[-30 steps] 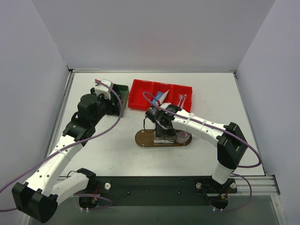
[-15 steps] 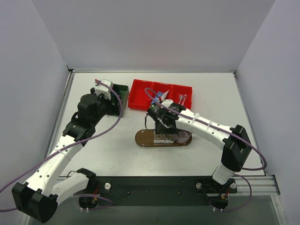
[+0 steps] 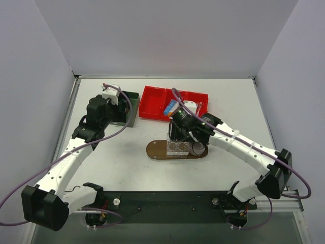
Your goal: Prepare toiletry sets of a toothbrush and toothpaste on the tray
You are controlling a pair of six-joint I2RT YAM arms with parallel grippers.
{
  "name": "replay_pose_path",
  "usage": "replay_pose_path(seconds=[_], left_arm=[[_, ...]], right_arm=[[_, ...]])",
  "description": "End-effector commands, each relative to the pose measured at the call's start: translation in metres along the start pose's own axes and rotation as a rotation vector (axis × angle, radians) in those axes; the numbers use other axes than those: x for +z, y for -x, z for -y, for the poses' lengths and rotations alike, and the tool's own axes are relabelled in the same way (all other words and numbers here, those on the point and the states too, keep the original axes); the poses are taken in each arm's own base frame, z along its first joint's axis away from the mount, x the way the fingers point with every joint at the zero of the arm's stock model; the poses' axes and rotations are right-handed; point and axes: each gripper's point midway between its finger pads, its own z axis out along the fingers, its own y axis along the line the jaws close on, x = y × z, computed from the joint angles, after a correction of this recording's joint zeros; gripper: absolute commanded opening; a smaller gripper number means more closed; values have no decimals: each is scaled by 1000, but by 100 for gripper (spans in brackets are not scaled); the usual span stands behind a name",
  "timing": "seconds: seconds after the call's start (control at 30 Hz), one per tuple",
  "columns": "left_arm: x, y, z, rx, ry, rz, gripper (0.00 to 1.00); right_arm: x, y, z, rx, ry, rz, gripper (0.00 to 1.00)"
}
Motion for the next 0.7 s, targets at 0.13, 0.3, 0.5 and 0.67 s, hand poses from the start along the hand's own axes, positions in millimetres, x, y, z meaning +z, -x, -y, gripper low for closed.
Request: replay_pose_path(seconds=[0.13, 0.3, 0.5, 0.67], left_arm=[[32, 6, -32, -137, 91, -45, 81], [62, 6, -55, -162, 171, -130, 75], [89, 13, -81, -142, 257, -144, 69], [120, 1, -97, -86, 305, -237, 65]], right_arm=[[-51, 12, 55, 95, 58, 128, 43], [-60, 3, 87, 132, 45, 178, 43], [-71, -4, 106, 145, 54, 221, 43], [-76, -11, 120, 164, 42, 246, 42]])
